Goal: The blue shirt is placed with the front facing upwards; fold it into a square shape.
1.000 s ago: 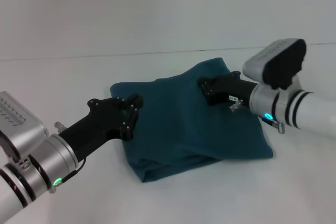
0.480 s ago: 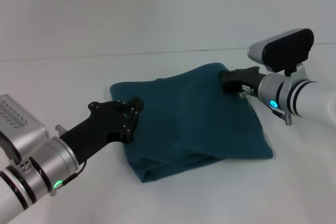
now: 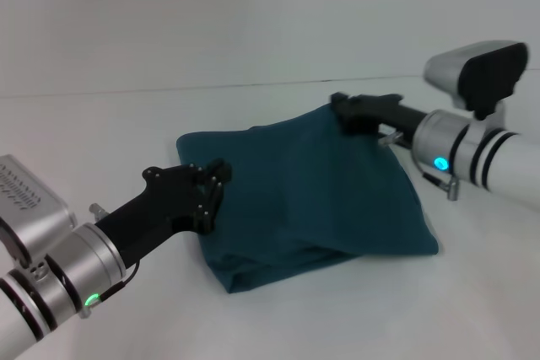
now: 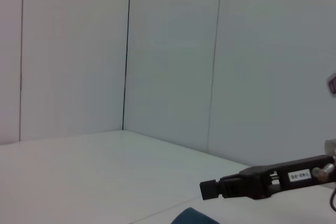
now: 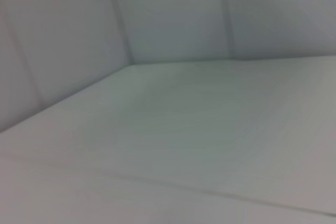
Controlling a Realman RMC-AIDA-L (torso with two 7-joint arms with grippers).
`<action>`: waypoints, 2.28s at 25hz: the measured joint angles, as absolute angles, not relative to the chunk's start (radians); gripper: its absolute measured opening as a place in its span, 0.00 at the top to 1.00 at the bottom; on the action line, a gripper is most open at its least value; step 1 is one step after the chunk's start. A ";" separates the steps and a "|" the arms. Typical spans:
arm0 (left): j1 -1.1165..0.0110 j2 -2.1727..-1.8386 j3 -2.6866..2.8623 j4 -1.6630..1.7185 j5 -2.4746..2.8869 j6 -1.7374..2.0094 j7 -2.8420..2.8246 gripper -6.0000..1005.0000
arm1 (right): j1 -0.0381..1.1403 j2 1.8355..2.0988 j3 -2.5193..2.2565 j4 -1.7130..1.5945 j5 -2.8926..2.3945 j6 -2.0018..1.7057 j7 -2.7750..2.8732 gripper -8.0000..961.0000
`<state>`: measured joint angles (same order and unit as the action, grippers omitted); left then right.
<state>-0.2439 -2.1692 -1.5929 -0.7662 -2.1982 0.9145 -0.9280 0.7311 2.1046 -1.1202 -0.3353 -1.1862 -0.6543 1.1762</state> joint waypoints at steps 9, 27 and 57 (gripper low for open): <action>-0.249 -2.172 -1.610 -0.760 -2.198 0.916 -0.927 0.93 | 0.840 2.111 -1.311 -0.202 -1.183 -0.522 1.116 0.95; -0.282 -2.168 -1.641 -0.727 -2.196 0.902 -0.981 0.91 | 0.728 2.100 -1.062 -0.303 -1.075 -0.527 1.119 0.96; -0.602 -1.998 -1.764 -0.570 -1.517 0.915 -2.283 0.10 | 0.410 2.085 -1.011 -0.427 -1.035 -1.012 0.924 0.95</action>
<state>-0.6022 -1.9984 -1.7644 -0.5696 -1.5168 0.9154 -2.2828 0.4102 2.0847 -1.0109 -0.4268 -1.0354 -1.0118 0.9240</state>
